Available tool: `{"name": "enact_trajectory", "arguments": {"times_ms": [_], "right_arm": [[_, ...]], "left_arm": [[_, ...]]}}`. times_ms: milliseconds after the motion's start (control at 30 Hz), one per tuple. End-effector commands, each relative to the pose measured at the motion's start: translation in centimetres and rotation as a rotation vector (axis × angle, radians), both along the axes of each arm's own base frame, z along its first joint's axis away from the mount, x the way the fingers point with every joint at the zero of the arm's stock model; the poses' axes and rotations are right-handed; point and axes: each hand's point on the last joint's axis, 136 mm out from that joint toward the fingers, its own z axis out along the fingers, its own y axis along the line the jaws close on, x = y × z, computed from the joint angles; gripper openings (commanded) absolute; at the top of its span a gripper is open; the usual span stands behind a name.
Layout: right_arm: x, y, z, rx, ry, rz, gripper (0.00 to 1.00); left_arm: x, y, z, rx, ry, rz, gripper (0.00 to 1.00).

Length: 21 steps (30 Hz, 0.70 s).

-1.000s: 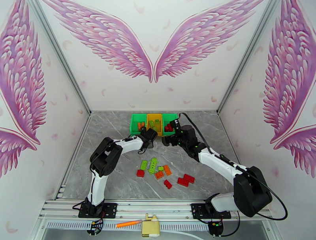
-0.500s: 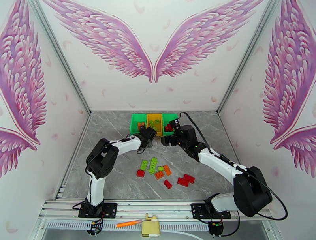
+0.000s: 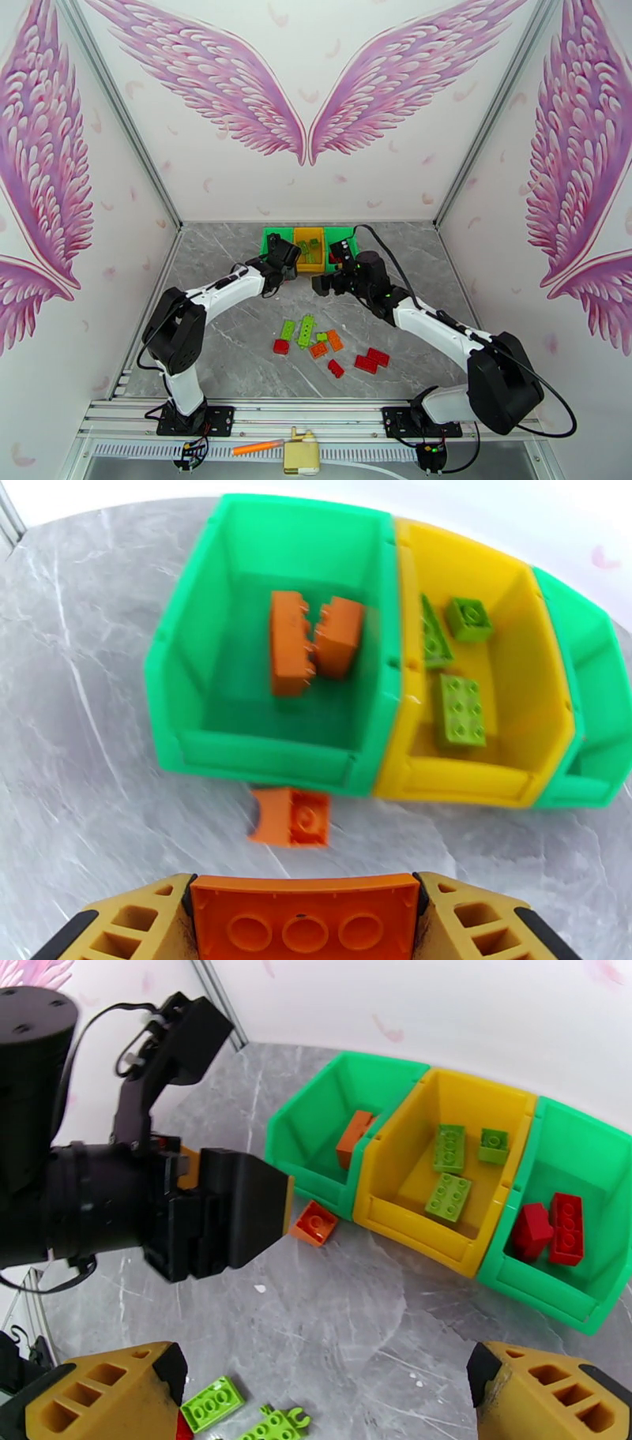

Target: Sort the legos into containers by color

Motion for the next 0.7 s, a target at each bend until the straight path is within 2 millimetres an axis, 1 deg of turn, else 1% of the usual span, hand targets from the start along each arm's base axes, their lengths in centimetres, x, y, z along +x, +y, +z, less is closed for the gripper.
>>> {"name": "enact_trajectory", "arguments": {"times_ms": [0, 133, 200, 300, 500, 667], "right_arm": [[0.5, 1.3, 1.9, 0.046, -0.028, 0.025, 1.0], [0.6, 1.4, 1.9, 0.039, -0.032, 0.024, 1.0], [0.7, 1.3, 1.7, 0.03, -0.031, 0.02, 1.0], [0.7, 1.2, 1.3, 0.017, -0.027, 0.017, 1.0], [1.1, 1.2, 0.8, 0.004, -0.022, 0.012, 1.0], [1.4, 1.4, 0.8, 0.004, -0.023, 0.012, 1.0]], "left_arm": [[2.8, 0.2, 0.6, 0.024, -0.021, -0.01, 0.63], [6.1, 0.8, -0.3, 0.031, -0.023, 0.004, 0.62], [8.0, 1.1, -0.5, 0.032, -0.029, 0.012, 0.62], [10.2, 1.3, -1.0, 0.024, -0.026, 0.018, 0.62], [13.6, 1.1, -1.9, 0.014, -0.023, 0.017, 0.62], [15.3, 0.6, -1.9, 0.015, -0.019, -0.005, 0.62]]}}
